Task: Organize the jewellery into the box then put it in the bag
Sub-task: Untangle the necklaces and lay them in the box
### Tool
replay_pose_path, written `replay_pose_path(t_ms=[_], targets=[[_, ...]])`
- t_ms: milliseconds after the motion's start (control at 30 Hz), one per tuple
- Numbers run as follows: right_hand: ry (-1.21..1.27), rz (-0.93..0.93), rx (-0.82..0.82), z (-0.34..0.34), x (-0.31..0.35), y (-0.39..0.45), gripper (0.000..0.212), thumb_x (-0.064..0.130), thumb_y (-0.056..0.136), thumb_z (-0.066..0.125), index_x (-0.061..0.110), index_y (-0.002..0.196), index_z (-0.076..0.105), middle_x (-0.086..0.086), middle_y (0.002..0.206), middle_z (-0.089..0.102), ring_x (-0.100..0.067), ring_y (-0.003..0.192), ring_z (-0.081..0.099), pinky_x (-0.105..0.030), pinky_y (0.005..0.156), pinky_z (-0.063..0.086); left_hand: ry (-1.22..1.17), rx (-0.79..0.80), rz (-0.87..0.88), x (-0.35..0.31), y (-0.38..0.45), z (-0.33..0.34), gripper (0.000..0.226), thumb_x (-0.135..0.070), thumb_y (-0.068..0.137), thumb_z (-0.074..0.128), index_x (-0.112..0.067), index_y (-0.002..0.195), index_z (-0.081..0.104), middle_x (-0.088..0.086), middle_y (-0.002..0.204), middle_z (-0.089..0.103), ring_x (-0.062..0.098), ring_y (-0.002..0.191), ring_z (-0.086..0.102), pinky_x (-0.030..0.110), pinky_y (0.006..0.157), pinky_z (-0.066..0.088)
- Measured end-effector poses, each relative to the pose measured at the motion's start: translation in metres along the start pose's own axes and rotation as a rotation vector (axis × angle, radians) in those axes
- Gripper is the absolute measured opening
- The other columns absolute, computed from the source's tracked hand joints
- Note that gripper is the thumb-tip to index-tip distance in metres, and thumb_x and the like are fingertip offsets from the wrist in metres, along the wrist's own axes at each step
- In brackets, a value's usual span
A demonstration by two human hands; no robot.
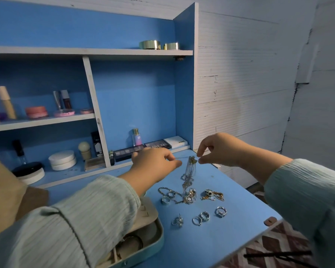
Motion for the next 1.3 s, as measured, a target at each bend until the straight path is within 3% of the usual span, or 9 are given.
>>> replay_pose_path(t_ms=[133,233,400,567,733,833,1000,1133,1300], targets=[[0.034,0.032,-0.089,0.004,0.004,0.002,0.016,0.036,0.087,0.061,0.025,0.09,0.072,0.017,0.074,0.056,-0.006,0.068,0.053,-0.019,0.055,0.042,-0.078,-0.066,-0.06,-0.008,0.0,0.001,0.044,-0.059,0.088,0.045,-0.023,0.064,0.045,-0.009,0.061,0.05,0.021,0.084,0.055,0.037,0.092,0.036],[0.164,0.047,-0.021,0.003,0.001,0.001,0.014,0.032,0.084,0.066,0.024,0.092,0.075,0.006,0.091,0.07,-0.019,0.088,0.064,-0.033,0.078,0.054,-0.213,-0.029,-0.06,-0.006,0.002,0.003,0.038,-0.057,0.087,0.049,-0.026,0.065,0.054,-0.011,0.055,0.046,0.023,0.071,0.051,0.04,0.088,0.042],[0.247,0.061,0.109,-0.003,-0.004,-0.006,0.018,0.024,0.083,0.069,0.024,0.101,0.074,0.007,0.102,0.071,-0.011,0.098,0.062,-0.027,0.091,0.048,-0.302,0.053,0.026,0.008,0.004,0.008,0.012,-0.059,0.079,0.055,-0.052,0.073,0.063,-0.023,0.099,0.066,0.01,0.104,0.058,0.041,0.099,0.041],[0.262,0.101,0.086,-0.003,-0.003,-0.004,0.013,0.028,0.077,0.074,0.028,0.09,0.076,0.008,0.094,0.072,-0.014,0.097,0.062,-0.03,0.09,0.05,-0.337,0.098,0.052,0.009,0.004,0.011,0.019,-0.063,0.063,0.048,-0.057,0.073,0.064,-0.028,0.098,0.065,0.007,0.106,0.057,0.041,0.099,0.041],[0.254,0.129,0.106,-0.003,0.002,-0.004,0.01,0.035,0.07,0.079,0.032,0.079,0.076,0.007,0.089,0.072,-0.019,0.097,0.061,-0.036,0.088,0.05,-0.324,0.075,0.069,0.003,0.001,0.006,0.008,-0.054,0.076,0.059,-0.056,0.069,0.063,-0.023,0.079,0.06,0.017,0.104,0.056,0.045,0.099,0.039],[0.25,0.116,0.089,-0.004,0.006,-0.003,0.008,0.031,0.073,0.077,0.027,0.079,0.076,0.004,0.085,0.071,-0.016,0.079,0.058,-0.026,0.067,0.047,-0.24,0.051,0.04,-0.002,0.0,0.006,0.017,-0.059,0.078,0.059,-0.044,0.071,0.059,-0.007,0.083,0.054,0.022,0.108,0.048,0.044,0.099,0.037],[0.213,0.113,0.093,-0.008,0.011,-0.004,0.011,0.029,0.078,0.073,0.02,0.084,0.075,0.014,0.054,0.057,-0.006,0.049,0.038,-0.012,0.037,0.029,-0.33,0.069,0.015,-0.005,0.003,0.013,0.041,-0.057,0.078,0.061,-0.022,0.073,0.042,-0.011,0.069,0.045,0.02,0.079,0.042,0.036,0.076,0.037],[0.257,0.103,0.1,-0.009,0.009,-0.004,0.011,0.029,0.078,0.073,0.021,0.084,0.075,0.001,0.08,0.067,-0.009,0.06,0.043,-0.017,0.048,0.032,-0.47,0.113,0.016,-0.005,0.001,0.011,0.03,-0.042,0.081,0.067,-0.017,0.088,0.052,-0.011,0.089,0.065,0.017,0.083,0.054,0.031,0.071,0.042],[0.267,0.106,0.092,-0.008,0.008,-0.001,0.01,0.029,0.075,0.075,0.022,0.082,0.076,-0.007,0.096,0.071,-0.016,0.078,0.052,-0.033,0.07,0.048,-0.703,0.179,0.02,-0.011,-0.001,0.011,0.043,-0.022,0.079,0.074,-0.018,0.08,0.031,-0.021,0.062,0.066,0.002,0.068,0.05,0.021,0.061,0.036]])
Point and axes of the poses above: each hand's wrist, its own y-axis towards the middle knuckle, its own z-axis out of the palm, x = y × z, the point moved 1 cm from there along y, towards the middle knuckle
